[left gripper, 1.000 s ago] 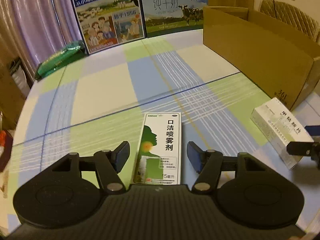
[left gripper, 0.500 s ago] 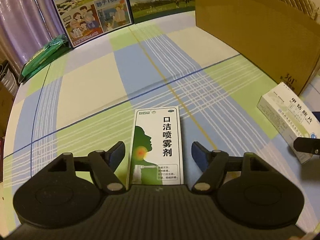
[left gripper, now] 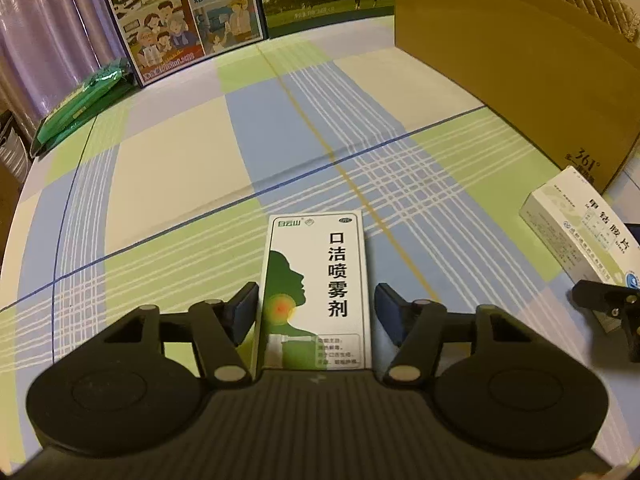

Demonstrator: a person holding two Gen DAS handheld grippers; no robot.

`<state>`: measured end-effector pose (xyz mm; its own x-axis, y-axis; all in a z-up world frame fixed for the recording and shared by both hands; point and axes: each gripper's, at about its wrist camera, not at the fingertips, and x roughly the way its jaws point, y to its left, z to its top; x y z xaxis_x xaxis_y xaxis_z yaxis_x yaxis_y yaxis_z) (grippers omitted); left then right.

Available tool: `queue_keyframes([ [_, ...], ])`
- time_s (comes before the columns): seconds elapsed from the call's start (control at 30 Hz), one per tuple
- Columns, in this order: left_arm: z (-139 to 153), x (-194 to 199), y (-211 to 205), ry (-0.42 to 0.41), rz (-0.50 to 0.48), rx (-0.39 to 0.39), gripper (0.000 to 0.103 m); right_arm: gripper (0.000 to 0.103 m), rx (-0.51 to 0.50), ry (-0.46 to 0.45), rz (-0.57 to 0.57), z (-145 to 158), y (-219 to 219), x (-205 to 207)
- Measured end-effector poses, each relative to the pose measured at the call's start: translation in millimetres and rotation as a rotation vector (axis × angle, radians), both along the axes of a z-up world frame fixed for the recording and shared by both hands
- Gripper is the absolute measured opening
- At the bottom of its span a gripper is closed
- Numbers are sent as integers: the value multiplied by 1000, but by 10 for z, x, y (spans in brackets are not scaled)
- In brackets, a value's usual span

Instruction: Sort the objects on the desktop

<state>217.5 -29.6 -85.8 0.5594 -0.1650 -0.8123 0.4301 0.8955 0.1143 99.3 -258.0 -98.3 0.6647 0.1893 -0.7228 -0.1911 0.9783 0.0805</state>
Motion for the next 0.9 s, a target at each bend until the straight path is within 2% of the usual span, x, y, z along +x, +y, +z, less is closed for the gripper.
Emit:
queue_keyframes([
  [0.13,-10,2,-3,4,2,4,53,83,-1,-5,-3,2,9,11],
  [0.43,17,-19,-26,-4,1,-12,51,82,-15,-15,-2,-12,75,1],
  [0.7,-20,-20,-48,-7,4,14,53,71,-37,-28,-15,-7,86,-6],
  [0.9,-24,-34,-33,1,9,4,52,68,-46,-27,-17,-6,75,-10],
])
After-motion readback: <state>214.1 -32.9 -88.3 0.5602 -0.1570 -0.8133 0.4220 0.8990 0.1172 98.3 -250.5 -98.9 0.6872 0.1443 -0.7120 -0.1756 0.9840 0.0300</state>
